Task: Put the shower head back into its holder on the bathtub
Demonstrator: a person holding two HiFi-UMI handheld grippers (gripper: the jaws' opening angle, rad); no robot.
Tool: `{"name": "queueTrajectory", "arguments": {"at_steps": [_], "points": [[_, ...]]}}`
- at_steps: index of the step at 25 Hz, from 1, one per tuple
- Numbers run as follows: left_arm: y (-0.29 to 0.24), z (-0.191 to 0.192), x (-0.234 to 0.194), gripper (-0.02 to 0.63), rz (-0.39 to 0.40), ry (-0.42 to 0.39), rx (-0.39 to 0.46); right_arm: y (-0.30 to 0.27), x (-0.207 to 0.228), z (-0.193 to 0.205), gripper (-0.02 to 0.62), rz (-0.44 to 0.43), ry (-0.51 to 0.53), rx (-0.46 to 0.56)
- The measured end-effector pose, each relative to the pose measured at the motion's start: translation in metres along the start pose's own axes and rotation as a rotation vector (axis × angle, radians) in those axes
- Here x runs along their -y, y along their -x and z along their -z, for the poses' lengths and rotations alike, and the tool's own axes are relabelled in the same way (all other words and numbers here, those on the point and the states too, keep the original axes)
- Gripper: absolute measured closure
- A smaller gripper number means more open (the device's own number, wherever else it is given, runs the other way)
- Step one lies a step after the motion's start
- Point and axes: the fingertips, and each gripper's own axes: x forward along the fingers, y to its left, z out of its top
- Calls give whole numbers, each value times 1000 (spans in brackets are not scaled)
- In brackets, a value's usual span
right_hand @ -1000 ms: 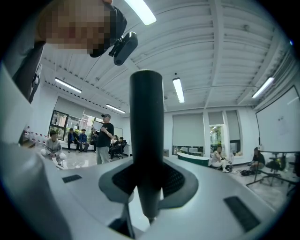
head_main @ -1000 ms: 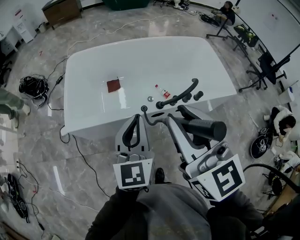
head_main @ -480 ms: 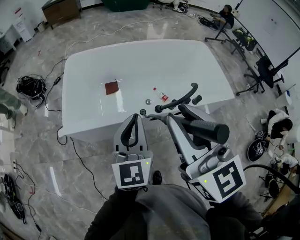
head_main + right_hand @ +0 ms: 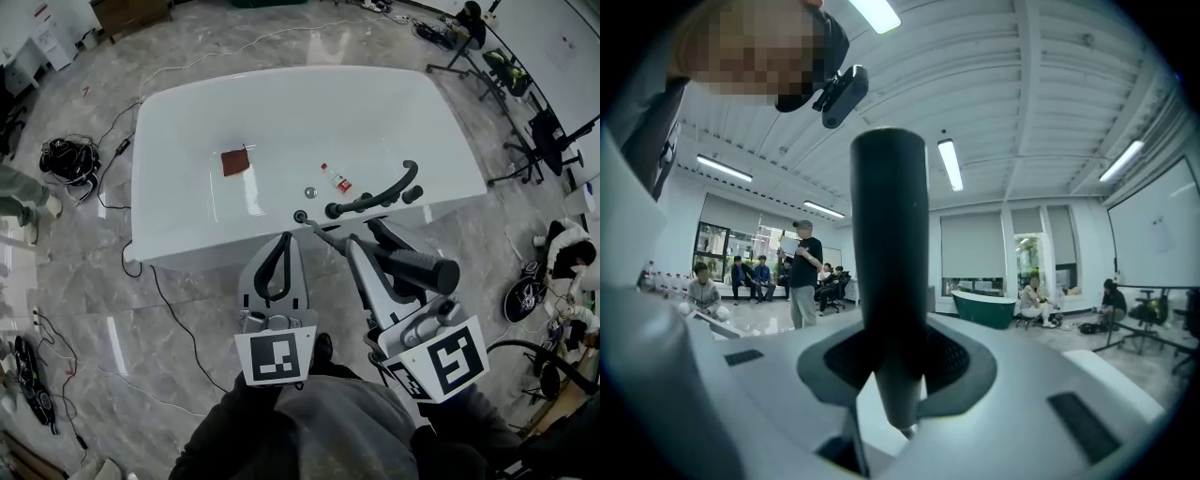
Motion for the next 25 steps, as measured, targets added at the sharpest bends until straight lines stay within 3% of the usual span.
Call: {"name": "queueTrajectory", "arguments": {"at_steps": [12, 25], "points": [[-4, 11, -13, 606, 15, 2, -25, -16, 2, 33, 483, 48, -6, -30], [-9, 19, -27, 604, 41, 12, -33, -31, 8, 41, 483, 101, -17, -45]]}}
